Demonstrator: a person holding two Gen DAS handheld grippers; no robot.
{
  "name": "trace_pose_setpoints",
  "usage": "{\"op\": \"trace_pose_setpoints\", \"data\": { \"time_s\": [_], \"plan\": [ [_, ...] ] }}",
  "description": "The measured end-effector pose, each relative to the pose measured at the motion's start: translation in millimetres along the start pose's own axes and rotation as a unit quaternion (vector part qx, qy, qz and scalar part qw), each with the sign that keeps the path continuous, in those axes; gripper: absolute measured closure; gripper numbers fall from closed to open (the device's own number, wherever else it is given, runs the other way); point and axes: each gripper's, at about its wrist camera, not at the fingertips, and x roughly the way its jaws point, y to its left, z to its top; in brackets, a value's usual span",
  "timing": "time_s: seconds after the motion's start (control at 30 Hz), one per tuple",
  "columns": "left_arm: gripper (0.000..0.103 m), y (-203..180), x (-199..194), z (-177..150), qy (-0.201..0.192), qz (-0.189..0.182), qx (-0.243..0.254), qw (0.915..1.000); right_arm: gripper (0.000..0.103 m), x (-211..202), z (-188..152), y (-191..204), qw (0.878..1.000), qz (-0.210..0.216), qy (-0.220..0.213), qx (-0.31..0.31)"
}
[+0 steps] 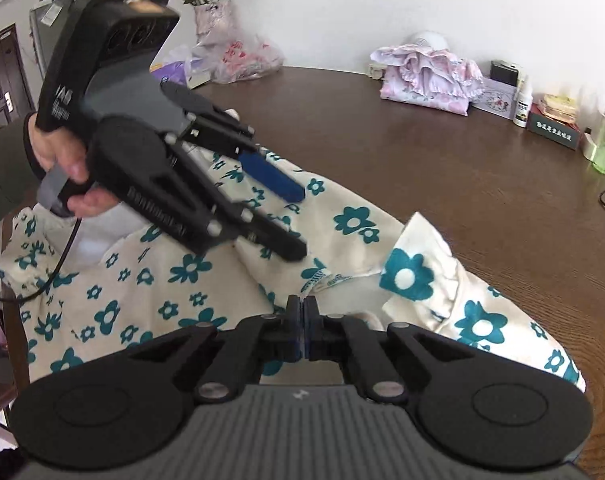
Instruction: Fold clothes
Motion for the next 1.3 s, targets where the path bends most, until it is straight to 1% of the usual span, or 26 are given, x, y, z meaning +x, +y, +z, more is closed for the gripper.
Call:
{"op": "trace_pose_setpoints", "data": {
  "time_s": [0.07,0.13,0.2,0.23,0.27,0.33,0.4,0.43,0.5,0.53,0.6,0.67,0.73,0.8,0.87,0.9,1.0,1.03,1.07,1.1,1.13,1.17,1.23,1.27,1.3],
  "plan": [
    [0.055,-5,4,-1,0.006,-0.015,0.024,0.9996,0.102,1,-2,2,1.0,0.007,0.005,-0.004],
    [0.056,-8,4,-2,0.007,-0.023,0.04,0.9989,0.101,0,-3,5,1.0,0.008,0.007,-0.013],
    [0.065,-10,4,-2,0.009,-0.034,0.049,0.9982,0.101,0,-3,7,1.0,0.01,0.007,-0.018],
    [0.083,-11,3,-2,0.007,-0.043,0.055,0.9975,0.1,0,-3,8,1.0,0.011,0.007,-0.017],
    [0.098,-15,3,-2,0.006,-0.042,0.063,0.9971,0.099,-1,-1,4,1.0,0.009,0.003,-0.008],
    [0.1,-26,1,-5,-0.006,-0.008,0.085,0.9964,0.096,-4,2,-4,1.0,0.002,-0.006,0.013],
    [0.1,-39,-9,-11,-0.039,0.032,0.103,0.9934,0.095,-7,6,-13,0.999,-0.005,-0.014,0.033],
    [0.1,-48,-15,-15,-0.061,0.062,0.118,0.9892,0.095,-7,7,-16,0.999,-0.013,-0.016,0.031],
    [0.1,-67,-24,-24,-0.1,0.122,0.155,0.9752,0.095,-9,9,-22,0.999,-0.03,-0.019,0.026],
    [0.1,-77,-26,-28,-0.112,0.139,0.174,0.9685,0.095,-6,10,-19,0.999,-0.032,-0.017,0.008],
    [0.1,-91,-28,-35,-0.134,0.161,0.198,0.9575,0.095,-1,13,-13,0.999,-0.037,-0.013,-0.028],
    [0.1,-102,-25,-39,-0.146,0.187,0.221,0.9458,0.095,-1,13,-12,0.999,-0.032,-0.014,-0.028],
    [0.1,-106,-21,-41,-0.148,0.201,0.231,0.9401,0.095,-1,12,-11,0.999,-0.026,-0.015,-0.026],
    [0.1,-108,-17,-41,-0.143,0.206,0.239,0.9381,0.095,-1,12,-11,0.999,-0.021,-0.016,-0.025],
    [0.1,-105,-13,-41,-0.135,0.201,0.236,0.941,0.095,-1,11,-10,0.999,-0.015,-0.017,-0.023],
    [0.1,-102,-13,-40,-0.134,0.193,0.226,0.9455,0.095,-1,11,-9,1.0,-0.012,-0.017,-0.022],
    [0.1,-83,-19,-33,-0.133,0.15,0.171,0.9646,0.094,-1,10,-8,1.0,-0.004,-0.019,-0.019],
    [0.099,-77,-21,-30,-0.127,0.132,0.158,0.9703,0.088,-1,10,-7,1.0,-0.001,-0.02,-0.018],
    [0.093,-70,-24,-28,-0.121,0.114,0.145,0.9754,0.084,-1,10,-7,1.0,0.002,-0.02,-0.017],
    [0.091,-65,-24,-26,-0.114,0.095,0.138,0.9793,0.075,-1,10,-7,1.0,0.004,-0.021,-0.017],
    [0.082,-60,-22,-24,-0.103,0.078,0.135,0.9825,0.073,-1,10,-6,1.0,0.007,-0.021,-0.016],
    [0.067,-54,-19,-22,-0.089,0.064,0.131,0.9854,0.074,2,9,-5,1.0,0.009,-0.015,-0.018],
    [0.059,-40,-12,-17,-0.065,0.049,0.097,0.9919,0.074,5,8,-3,1.0,0.013,-0.011,-0.021],
    [0.059,-31,-9,-13,-0.052,0.035,0.074,0.9953,0.074,4,7,-2,1.0,0.016,-0.013,-0.02],
    [0.059,-21,-8,-9,-0.042,0.013,0.052,0.9977,0.074,4,6,-1,1.0,0.018,-0.014,-0.02]
  ]
}}
